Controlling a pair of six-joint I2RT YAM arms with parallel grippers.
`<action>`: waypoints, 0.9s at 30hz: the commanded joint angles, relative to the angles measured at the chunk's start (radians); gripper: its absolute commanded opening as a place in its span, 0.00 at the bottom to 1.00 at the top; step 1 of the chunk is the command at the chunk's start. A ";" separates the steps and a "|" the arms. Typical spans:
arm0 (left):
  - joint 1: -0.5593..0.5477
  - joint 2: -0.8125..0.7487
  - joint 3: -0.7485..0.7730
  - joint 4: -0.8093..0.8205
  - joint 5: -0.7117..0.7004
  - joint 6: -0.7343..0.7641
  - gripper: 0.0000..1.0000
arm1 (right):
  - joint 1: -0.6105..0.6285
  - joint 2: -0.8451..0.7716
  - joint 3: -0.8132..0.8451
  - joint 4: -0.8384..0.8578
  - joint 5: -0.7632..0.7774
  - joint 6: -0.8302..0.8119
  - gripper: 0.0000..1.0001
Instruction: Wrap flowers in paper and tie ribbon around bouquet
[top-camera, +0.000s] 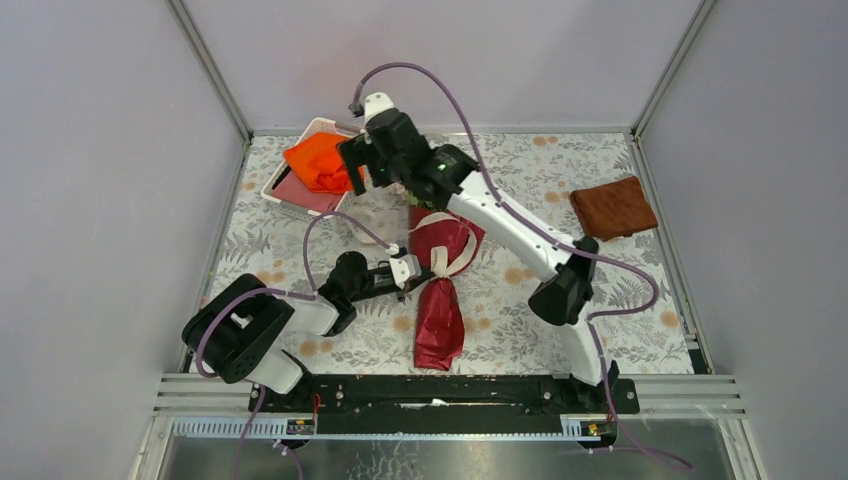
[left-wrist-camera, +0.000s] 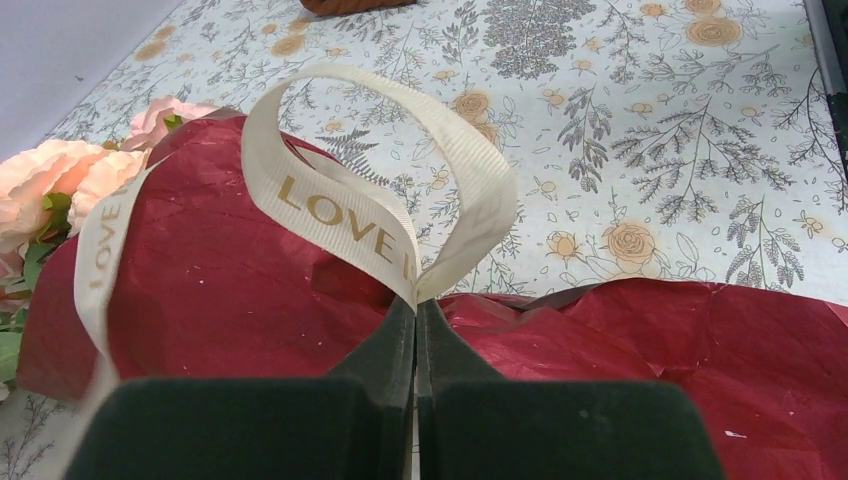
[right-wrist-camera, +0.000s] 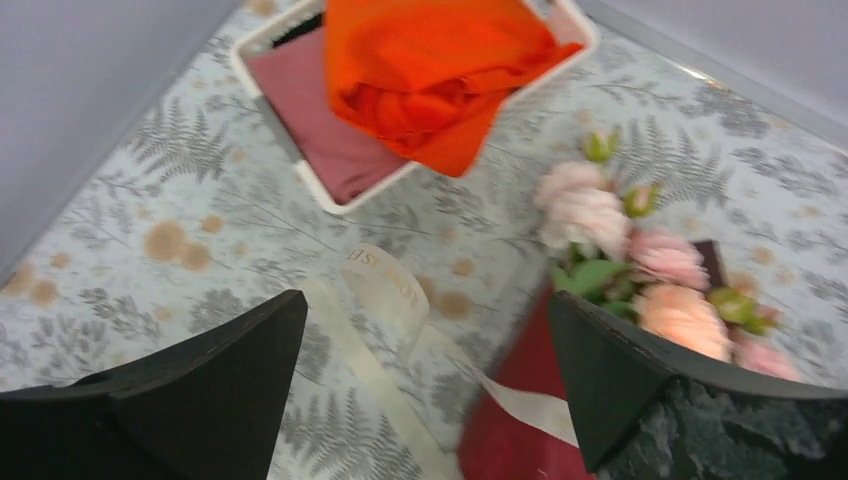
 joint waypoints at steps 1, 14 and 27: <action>-0.006 -0.021 -0.008 0.056 -0.004 0.011 0.00 | -0.056 -0.277 -0.071 -0.101 0.074 -0.096 1.00; -0.003 -0.018 -0.008 0.059 -0.010 -0.011 0.00 | -0.216 -1.129 -1.632 0.873 -0.738 -0.567 1.00; 0.006 0.005 0.019 0.045 0.038 0.028 0.00 | -0.340 -0.681 -1.327 0.588 -1.289 -0.868 0.97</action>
